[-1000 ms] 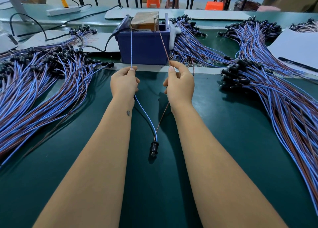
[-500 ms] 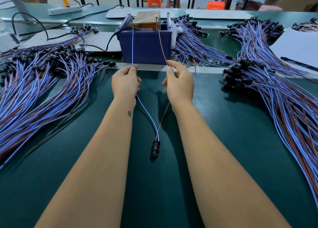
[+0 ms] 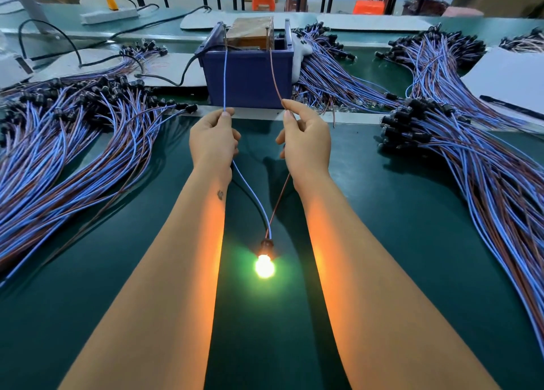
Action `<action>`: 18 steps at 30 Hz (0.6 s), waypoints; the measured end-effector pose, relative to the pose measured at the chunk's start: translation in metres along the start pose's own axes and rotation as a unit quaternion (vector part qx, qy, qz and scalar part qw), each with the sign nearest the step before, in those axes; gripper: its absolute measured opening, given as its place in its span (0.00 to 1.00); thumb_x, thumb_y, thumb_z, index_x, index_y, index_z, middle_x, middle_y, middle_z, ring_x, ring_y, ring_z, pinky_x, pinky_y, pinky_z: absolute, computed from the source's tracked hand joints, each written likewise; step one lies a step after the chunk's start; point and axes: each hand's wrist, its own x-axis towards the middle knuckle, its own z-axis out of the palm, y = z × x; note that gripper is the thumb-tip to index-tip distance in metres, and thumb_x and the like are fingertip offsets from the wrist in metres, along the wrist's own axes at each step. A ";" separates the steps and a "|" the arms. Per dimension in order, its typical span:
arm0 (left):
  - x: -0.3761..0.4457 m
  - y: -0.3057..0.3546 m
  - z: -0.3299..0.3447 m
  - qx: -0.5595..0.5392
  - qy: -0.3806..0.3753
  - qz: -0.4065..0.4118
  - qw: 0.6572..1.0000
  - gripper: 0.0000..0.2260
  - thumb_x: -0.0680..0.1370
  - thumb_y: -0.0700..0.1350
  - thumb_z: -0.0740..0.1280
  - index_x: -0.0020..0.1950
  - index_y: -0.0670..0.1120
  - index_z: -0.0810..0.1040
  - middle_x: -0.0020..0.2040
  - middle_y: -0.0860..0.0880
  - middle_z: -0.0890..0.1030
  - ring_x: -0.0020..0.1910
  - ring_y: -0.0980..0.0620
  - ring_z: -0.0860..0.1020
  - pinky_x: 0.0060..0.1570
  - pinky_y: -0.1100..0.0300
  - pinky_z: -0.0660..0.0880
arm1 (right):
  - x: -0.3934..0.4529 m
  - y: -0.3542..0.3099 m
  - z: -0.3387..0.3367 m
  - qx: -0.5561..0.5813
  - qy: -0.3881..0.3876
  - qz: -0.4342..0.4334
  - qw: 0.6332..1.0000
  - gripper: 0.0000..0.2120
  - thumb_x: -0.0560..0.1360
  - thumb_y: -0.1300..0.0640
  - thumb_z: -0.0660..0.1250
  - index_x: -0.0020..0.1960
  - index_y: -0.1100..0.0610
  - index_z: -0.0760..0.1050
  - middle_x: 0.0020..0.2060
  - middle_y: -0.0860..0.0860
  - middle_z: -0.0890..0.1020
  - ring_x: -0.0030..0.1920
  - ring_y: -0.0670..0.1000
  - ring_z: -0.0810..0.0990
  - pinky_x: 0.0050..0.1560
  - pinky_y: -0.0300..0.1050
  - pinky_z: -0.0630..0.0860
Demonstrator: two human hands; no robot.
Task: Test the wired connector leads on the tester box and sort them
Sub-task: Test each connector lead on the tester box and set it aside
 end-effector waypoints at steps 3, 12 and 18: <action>-0.001 0.000 0.000 0.004 -0.003 0.007 1.000 0.09 0.83 0.43 0.59 0.52 0.47 0.80 0.29 0.50 0.72 0.22 0.58 0.66 0.24 0.67 0.65 | 0.001 0.001 0.000 -0.001 0.003 -0.002 1.000 0.12 0.81 0.56 0.60 0.58 0.45 0.78 0.28 0.44 0.77 0.28 0.44 0.75 0.40 0.52 0.79; -0.001 0.001 -0.002 0.008 -0.003 0.006 1.000 0.10 0.83 0.43 0.59 0.52 0.48 0.80 0.30 0.50 0.73 0.22 0.58 0.66 0.24 0.67 0.66 | -0.001 -0.001 0.000 -0.005 0.001 -0.001 1.000 0.12 0.81 0.55 0.60 0.59 0.45 0.78 0.28 0.44 0.77 0.31 0.44 0.76 0.43 0.57 0.81; 0.001 0.000 -0.002 0.014 -0.003 0.007 1.000 0.10 0.83 0.43 0.60 0.53 0.48 0.81 0.29 0.51 0.73 0.22 0.59 0.67 0.24 0.67 0.67 | -0.003 -0.003 -0.001 -0.003 0.000 0.000 1.000 0.12 0.81 0.55 0.59 0.59 0.45 0.78 0.27 0.45 0.77 0.31 0.45 0.76 0.43 0.57 0.81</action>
